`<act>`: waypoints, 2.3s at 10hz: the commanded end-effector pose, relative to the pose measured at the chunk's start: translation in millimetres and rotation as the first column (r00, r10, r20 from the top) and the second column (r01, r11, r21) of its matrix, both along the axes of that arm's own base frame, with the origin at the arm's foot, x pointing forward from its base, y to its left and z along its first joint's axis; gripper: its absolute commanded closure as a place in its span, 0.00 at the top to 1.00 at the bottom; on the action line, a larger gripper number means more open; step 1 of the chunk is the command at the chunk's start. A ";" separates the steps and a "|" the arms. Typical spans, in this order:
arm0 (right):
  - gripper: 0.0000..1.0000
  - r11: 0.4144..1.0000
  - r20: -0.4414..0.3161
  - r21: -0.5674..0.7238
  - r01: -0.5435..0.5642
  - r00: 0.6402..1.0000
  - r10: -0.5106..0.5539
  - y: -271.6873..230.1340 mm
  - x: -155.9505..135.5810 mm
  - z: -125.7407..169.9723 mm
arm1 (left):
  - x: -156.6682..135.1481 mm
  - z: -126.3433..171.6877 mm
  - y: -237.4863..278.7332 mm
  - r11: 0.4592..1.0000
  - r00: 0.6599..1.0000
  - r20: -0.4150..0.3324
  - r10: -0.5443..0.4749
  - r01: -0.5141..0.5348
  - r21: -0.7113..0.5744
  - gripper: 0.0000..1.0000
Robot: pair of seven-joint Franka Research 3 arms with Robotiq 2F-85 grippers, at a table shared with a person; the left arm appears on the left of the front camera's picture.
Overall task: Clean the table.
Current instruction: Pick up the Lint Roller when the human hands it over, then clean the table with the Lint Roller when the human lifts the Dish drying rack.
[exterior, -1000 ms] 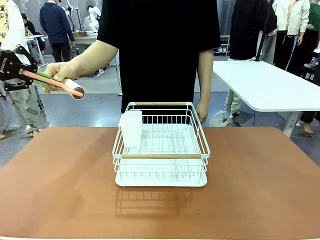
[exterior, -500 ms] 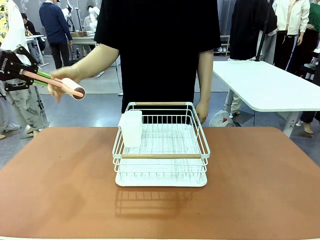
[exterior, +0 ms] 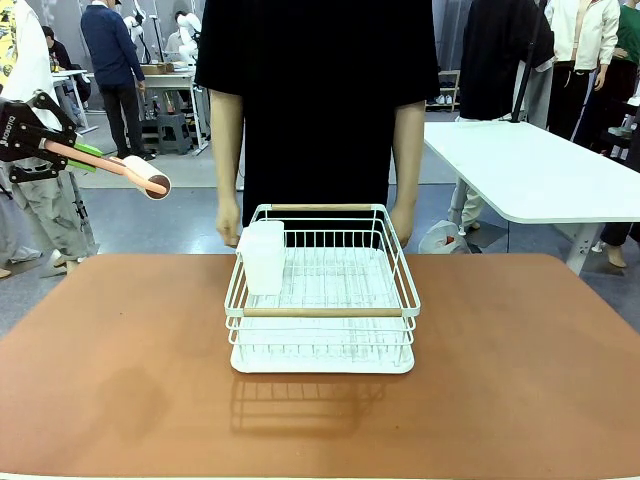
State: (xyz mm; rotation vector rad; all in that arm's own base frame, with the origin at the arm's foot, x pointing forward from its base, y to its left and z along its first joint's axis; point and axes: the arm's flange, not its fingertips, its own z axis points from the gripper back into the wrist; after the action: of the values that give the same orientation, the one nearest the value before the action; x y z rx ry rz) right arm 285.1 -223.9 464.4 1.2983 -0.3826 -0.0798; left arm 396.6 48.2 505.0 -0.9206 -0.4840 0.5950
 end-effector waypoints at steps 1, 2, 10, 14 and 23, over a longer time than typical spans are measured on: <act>1.00 1.000 0.012 0.010 -0.004 1.000 0.004 -0.6 -1.3 4.1 | -0.1 0.5 0.6 1.000 1.000 0.001 0.003 -0.003 0.000 0.00; 1.00 1.000 0.012 0.010 -0.004 1.000 0.004 -0.6 -1.3 4.1 | -0.1 0.5 0.6 1.000 1.000 0.001 0.003 -0.003 0.000 0.00; 1.00 1.000 0.012 0.010 -0.004 1.000 0.004 -0.6 -1.3 4.1 | -0.1 0.5 0.6 1.000 1.000 0.001 0.003 -0.003 0.000 0.00; 1.00 1.000 0.012 0.010 -0.004 1.000 0.004 -0.6 -1.3 4.1 | -0.1 0.5 0.6 1.000 1.000 0.001 0.003 -0.003 0.000 0.00; 1.00 1.000 0.012 0.010 -0.004 1.000 0.004 -0.6 -1.3 4.1 | -0.1 0.5 0.6 1.000 1.000 0.001 0.003 -0.003 0.000 0.00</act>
State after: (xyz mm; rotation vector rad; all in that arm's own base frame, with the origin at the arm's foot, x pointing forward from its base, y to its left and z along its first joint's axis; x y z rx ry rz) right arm 285.1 -223.9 464.4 1.2983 -0.3826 -0.0798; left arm 396.6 48.2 505.0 -0.9206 -0.4840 0.5950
